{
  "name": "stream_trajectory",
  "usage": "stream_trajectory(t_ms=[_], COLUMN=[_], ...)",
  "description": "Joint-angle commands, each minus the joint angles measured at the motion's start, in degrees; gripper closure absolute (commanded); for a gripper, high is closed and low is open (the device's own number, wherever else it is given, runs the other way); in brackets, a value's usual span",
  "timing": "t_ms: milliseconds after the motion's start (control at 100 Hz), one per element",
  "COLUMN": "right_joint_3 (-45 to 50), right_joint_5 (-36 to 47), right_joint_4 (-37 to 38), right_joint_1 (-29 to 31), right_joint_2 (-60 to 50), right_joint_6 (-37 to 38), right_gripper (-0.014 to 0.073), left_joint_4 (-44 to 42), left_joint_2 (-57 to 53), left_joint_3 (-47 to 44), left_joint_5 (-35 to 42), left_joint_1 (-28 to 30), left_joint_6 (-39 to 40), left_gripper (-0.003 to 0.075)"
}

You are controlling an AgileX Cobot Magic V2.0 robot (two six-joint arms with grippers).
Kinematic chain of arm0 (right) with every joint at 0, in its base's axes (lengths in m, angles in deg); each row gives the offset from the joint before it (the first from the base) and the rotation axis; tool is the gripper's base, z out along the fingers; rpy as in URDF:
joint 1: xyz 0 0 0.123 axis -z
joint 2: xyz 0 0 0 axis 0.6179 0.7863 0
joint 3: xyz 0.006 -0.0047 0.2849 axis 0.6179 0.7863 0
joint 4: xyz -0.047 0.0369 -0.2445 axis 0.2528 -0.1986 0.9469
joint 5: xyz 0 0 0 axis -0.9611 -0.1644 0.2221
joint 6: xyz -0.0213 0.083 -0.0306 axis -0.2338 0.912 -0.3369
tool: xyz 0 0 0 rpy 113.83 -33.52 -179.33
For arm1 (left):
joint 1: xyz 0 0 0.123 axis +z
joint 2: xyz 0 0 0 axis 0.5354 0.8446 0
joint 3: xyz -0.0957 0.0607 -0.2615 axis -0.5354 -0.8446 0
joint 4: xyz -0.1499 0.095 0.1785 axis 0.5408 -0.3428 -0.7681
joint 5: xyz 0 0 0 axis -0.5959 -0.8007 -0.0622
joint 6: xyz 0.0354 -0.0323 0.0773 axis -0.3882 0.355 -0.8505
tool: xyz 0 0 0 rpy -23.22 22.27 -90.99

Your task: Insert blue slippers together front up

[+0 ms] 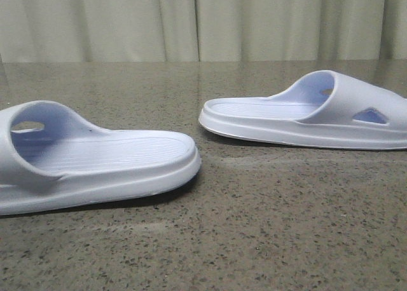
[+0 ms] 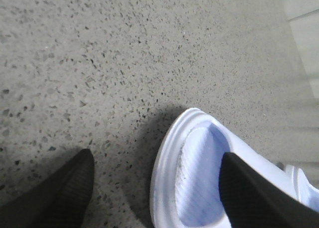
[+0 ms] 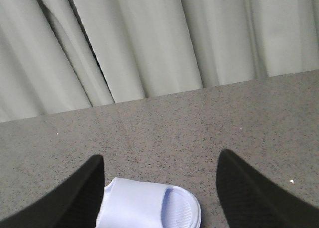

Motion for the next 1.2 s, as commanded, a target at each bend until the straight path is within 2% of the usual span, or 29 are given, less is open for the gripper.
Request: stream_trajectory(t_ms=[0,100,280,710,880,1190], right_joint_3=[-1.62,-1.62,-1.62,-1.62,-1.62,-1.62], right_joint_5=[4.5,4.5,4.5,4.5,4.5,5.15], right_joint_4=[-0.08,-0.08,-0.08,-0.08,-0.08,-0.08], right_joint_1=[0.34,0.34,0.34,0.34,0.34,0.34], right_joint_2=[1.27,1.27,1.27,1.27,1.27,1.27], right_joint_6=[-0.03,-0.03,-0.03,-0.03,-0.03,-0.03], right_gripper=[0.0179,0.0179,0.0179,0.0179,0.0179,0.0179], left_joint_4=[1.97,3.51,11.43,24.42,29.68,30.11], left_joint_2=[1.18,2.03,4.58,12.47,14.83,15.27], left_joint_3=[1.51,1.51,1.51,1.51,1.51,1.51], left_joint_5=[3.57,3.98,4.76,5.11,3.19,-0.98], left_joint_1=[-0.05,-0.1,-0.1,-0.1,-0.1,-0.1], left_joint_6=[0.0,-0.97,-8.8,-23.66,-30.08,-31.31], left_gripper=[0.0254,0.0254,0.0254,0.0254,0.0254,0.0254])
